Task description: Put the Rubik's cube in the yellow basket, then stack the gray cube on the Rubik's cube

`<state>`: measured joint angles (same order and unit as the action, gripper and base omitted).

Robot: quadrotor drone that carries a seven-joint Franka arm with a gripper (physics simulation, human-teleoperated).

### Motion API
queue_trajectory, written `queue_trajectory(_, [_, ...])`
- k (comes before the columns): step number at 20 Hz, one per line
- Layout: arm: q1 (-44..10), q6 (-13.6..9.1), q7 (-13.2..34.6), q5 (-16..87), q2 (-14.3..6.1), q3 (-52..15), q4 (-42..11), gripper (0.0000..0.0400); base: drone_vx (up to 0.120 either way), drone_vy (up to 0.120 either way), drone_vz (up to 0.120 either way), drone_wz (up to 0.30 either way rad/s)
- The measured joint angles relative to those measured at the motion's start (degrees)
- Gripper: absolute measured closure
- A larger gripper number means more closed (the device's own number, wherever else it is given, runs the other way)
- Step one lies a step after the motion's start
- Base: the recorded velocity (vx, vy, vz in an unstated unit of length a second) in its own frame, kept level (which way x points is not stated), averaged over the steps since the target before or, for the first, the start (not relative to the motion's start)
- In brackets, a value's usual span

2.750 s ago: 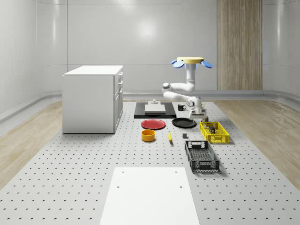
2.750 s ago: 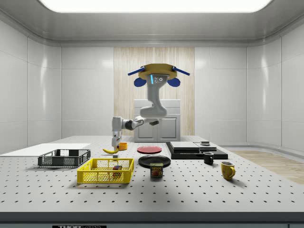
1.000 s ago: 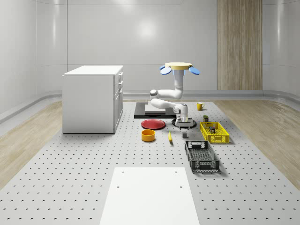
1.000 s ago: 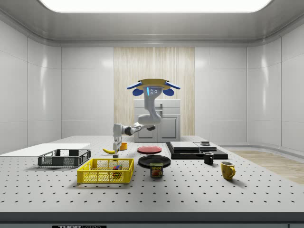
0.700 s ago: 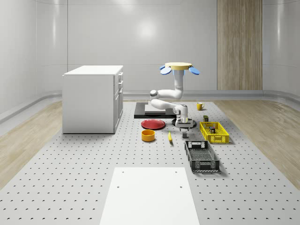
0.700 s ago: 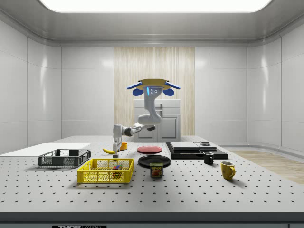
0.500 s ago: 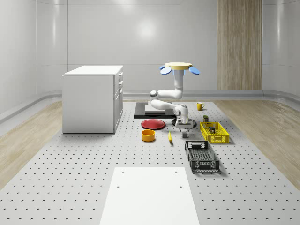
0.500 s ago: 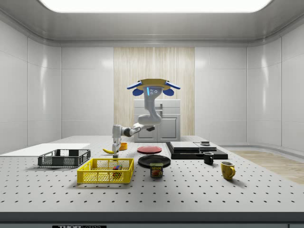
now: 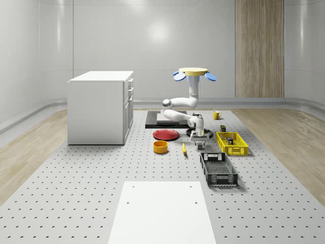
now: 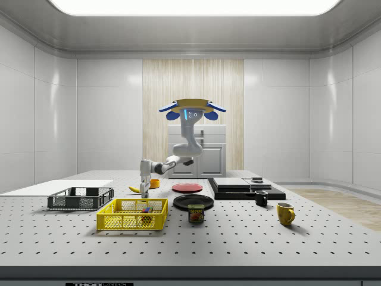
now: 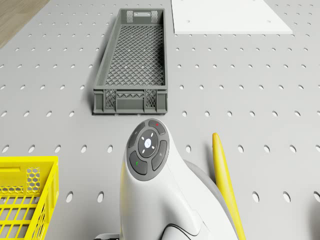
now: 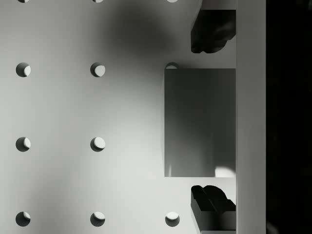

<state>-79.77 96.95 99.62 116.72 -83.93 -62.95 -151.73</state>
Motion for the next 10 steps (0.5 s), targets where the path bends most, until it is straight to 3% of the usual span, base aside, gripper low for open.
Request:
queue_trajectory(4, [-0.1, 0.11, -0.1, 0.6, 0.32, 0.55, 0.38, 0.009, 0.0, 0.0, 0.0, 0.0])
queue_trajectory(10, [-0.04, -0.02, -0.24, 1.0, 0.7, 0.84, 0.55, 0.0137, 0.0, 0.0, 0.0, 0.0])
